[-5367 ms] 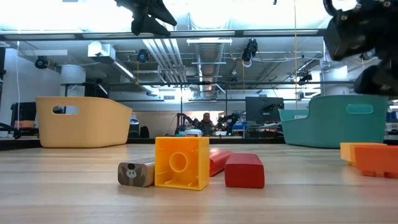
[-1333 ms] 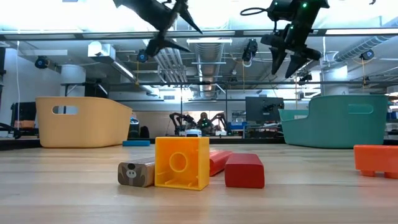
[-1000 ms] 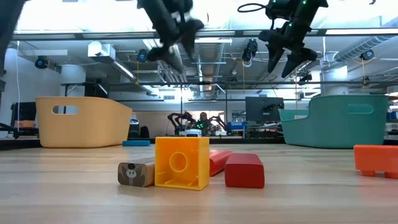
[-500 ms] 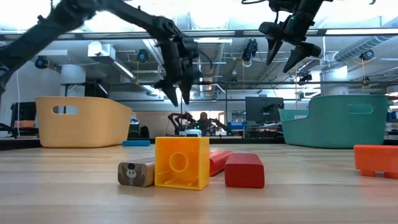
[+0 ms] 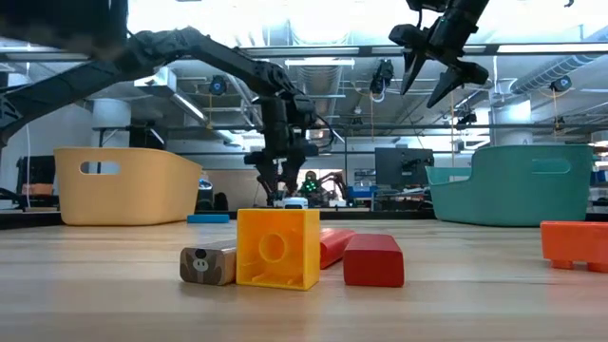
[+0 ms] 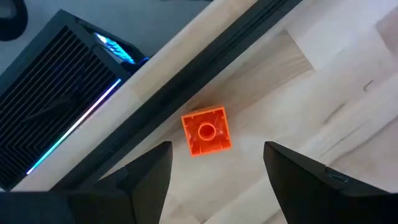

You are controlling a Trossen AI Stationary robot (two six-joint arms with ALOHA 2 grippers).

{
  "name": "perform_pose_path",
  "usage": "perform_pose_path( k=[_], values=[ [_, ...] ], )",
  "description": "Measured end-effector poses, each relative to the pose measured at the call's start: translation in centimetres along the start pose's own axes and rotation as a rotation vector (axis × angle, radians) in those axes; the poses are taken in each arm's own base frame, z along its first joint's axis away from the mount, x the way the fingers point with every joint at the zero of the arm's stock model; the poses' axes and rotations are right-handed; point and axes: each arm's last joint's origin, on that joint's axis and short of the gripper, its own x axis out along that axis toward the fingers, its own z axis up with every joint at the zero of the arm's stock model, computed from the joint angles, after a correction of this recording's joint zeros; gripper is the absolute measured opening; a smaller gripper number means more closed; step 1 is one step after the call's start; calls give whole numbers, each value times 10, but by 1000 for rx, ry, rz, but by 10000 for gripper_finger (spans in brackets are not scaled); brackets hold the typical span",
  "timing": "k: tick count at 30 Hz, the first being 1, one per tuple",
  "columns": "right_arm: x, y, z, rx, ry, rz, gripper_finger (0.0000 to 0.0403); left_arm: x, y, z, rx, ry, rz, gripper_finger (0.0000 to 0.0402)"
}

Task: Sort blocks by size
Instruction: Put the orange game piece into the blue bin

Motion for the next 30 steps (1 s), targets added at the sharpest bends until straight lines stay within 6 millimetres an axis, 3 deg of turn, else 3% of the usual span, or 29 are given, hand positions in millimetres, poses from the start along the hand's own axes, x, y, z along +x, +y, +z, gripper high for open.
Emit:
perform_pose_path(
  k=[11,23,30],
  values=[
    [0,5,-4,8,5,8,295,25,5,-1,-7,32,3,239],
    [-1,12,-10,-16,18,24,279,53,7,-8,-17,40,6,239],
    [-1,12,-12,-6,35,23,290,59,5,-11,-4,43,10,239]
  ],
)
